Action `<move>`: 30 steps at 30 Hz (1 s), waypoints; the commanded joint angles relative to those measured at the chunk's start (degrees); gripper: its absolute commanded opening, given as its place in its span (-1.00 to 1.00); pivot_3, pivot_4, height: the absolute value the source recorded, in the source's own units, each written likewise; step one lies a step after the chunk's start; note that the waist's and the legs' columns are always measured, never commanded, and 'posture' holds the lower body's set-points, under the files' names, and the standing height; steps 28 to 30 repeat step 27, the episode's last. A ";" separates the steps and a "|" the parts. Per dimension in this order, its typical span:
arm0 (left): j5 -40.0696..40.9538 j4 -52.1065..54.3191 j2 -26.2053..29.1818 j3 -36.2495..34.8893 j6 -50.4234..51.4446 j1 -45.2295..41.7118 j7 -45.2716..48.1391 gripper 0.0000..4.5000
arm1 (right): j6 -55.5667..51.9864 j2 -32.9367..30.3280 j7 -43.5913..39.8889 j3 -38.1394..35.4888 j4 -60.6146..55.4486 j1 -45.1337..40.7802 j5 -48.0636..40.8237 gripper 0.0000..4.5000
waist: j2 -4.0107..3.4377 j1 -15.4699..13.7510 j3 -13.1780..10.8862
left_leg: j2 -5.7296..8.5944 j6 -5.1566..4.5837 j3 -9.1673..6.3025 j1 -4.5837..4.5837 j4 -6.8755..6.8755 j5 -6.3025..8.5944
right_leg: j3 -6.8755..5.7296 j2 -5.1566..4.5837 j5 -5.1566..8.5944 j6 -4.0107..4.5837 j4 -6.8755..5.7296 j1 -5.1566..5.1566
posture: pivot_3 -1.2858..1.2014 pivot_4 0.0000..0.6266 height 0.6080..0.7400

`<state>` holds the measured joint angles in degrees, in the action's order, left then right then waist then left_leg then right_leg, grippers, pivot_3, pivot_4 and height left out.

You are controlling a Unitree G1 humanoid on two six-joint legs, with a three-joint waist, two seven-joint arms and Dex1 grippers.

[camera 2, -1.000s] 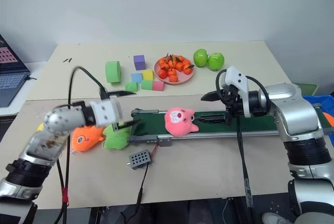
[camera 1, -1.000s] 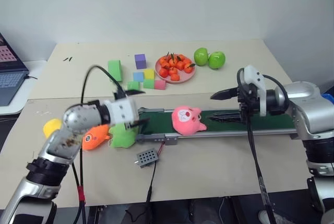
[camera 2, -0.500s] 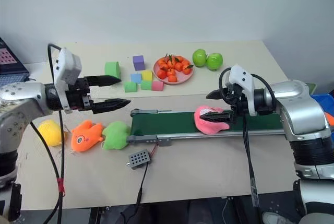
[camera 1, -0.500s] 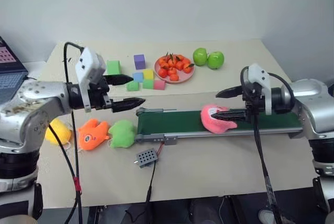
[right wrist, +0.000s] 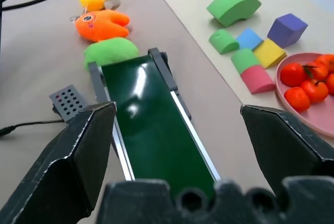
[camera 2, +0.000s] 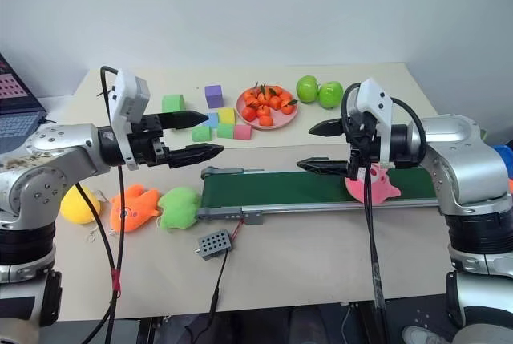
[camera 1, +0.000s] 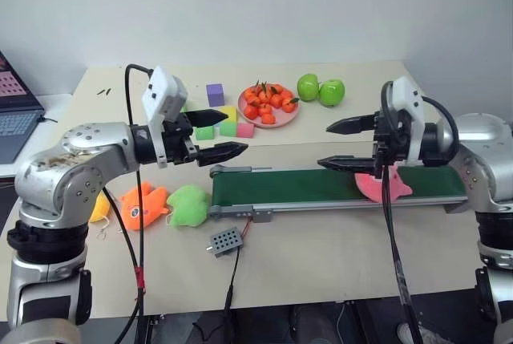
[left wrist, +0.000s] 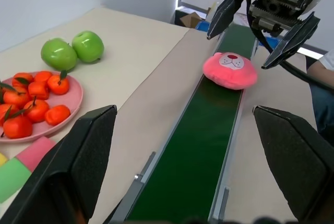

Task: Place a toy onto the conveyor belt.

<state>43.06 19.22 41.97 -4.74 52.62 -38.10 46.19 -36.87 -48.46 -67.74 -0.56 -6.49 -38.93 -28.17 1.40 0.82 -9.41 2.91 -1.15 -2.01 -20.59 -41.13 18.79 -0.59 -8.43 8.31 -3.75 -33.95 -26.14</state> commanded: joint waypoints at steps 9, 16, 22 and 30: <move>-1.21 -3.04 -2.12 1.00 -1.34 -5.64 -0.52 0.97 | 0.17 -0.40 2.34 -2.57 -3.11 1.47 -1.53 1.00 | 0.00 0.12 0.00 | 0.00 0.00 0.01 0.00 -0.05 0.00 | 0.01 0.00 0.00 0.00 -0.02 0.00 | 0.03 -0.52 0.99; -2.09 -3.67 -1.50 0.71 -1.44 -4.11 -0.07 0.97 | 0.43 -0.41 2.51 -2.56 -3.07 2.23 -1.33 1.00 | 0.00 0.04 0.00 | 0.00 -0.01 0.02 -0.01 -0.10 0.00 | 0.02 0.00 0.00 0.00 -0.03 0.01 | 0.03 -0.52 0.99; -2.27 -3.59 -1.25 0.08 -1.26 -3.29 -0.02 0.97 | 1.27 -0.63 2.40 -2.05 -1.94 2.42 -0.26 1.00 | 0.00 0.01 0.00 | 0.00 -0.01 0.02 -0.01 -0.10 0.00 | 0.02 0.00 0.00 0.00 -0.04 0.01 | 0.03 -0.52 0.99; -1.82 -3.83 -1.61 -0.25 -0.93 -3.50 -0.27 0.97 | 1.44 -0.49 2.36 -1.71 -1.53 2.02 0.05 1.00 | 0.00 0.03 0.00 | 0.00 -0.01 0.02 -0.01 -0.11 0.00 | 0.03 0.00 0.00 0.00 -0.04 0.00 | 0.03 -0.52 0.99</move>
